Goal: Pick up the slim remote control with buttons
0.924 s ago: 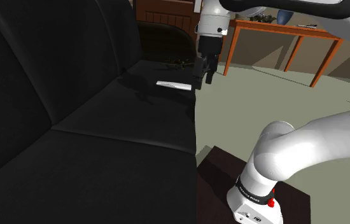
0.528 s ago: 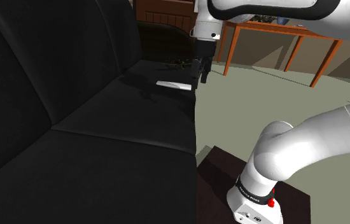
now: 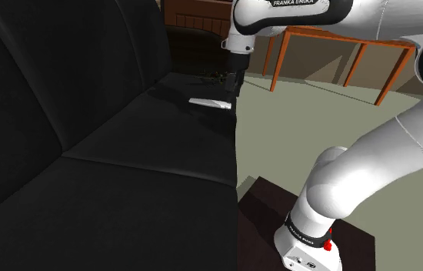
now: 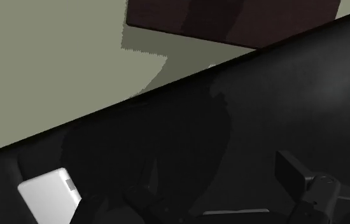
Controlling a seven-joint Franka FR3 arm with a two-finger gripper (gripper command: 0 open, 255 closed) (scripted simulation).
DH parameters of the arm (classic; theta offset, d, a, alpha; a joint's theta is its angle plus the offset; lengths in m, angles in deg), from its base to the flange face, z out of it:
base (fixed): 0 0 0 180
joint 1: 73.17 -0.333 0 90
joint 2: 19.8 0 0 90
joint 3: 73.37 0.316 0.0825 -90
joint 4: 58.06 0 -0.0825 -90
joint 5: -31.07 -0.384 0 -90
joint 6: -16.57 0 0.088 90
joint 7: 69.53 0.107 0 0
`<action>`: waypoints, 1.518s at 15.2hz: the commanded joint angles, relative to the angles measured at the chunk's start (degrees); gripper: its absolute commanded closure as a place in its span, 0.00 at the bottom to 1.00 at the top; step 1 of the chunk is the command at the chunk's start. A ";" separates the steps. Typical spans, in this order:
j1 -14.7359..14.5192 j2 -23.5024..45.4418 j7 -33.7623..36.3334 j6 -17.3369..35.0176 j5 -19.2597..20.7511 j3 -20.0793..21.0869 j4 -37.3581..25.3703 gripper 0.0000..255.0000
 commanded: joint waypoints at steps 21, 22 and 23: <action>2.51 39.07 -31.06 12.34 -7.21 -9.36 -28.42 0.00; 2.50 39.16 -31.09 13.08 -7.25 -9.34 -27.77 0.00; 2.49 39.26 -31.12 13.81 -7.30 -9.32 -27.13 0.00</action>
